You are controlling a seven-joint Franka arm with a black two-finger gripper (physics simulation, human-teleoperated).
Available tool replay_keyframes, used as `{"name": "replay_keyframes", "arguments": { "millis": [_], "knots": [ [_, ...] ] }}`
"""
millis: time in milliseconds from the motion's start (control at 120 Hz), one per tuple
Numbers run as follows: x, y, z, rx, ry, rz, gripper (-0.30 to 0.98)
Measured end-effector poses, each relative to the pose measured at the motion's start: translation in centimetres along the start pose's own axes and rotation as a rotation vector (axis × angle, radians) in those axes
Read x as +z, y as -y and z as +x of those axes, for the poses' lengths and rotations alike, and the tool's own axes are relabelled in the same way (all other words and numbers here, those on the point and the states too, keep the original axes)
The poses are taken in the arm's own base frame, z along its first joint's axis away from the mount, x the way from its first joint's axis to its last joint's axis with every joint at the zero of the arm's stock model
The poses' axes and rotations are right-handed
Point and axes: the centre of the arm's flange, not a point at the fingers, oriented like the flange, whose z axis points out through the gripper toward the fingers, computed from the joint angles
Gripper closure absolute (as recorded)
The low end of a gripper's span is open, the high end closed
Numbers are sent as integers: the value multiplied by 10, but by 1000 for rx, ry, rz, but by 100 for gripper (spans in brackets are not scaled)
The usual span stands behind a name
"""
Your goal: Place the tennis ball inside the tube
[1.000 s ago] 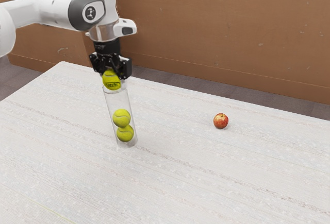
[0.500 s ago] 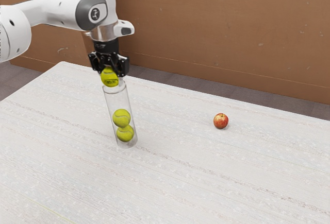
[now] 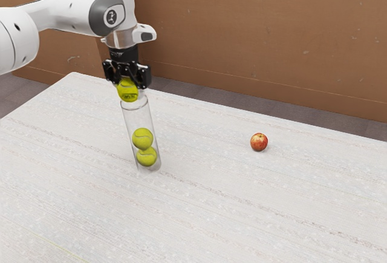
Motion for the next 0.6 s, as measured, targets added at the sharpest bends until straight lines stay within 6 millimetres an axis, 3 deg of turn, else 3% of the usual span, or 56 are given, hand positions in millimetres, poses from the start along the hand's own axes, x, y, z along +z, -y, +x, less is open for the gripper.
{"name": "replay_keyframes", "arguments": {
  "millis": [233, 325, 450, 600],
  "knots": [
    [-10, -3, -6, 5, -12, -10, 7],
    [-35, -2, -33, 9, -31, -23, 5],
    [-87, -12, -78, 38, -74, -39, 3],
    [-101, -23, -93, 65, -66, -43, 1]
  ]
}}
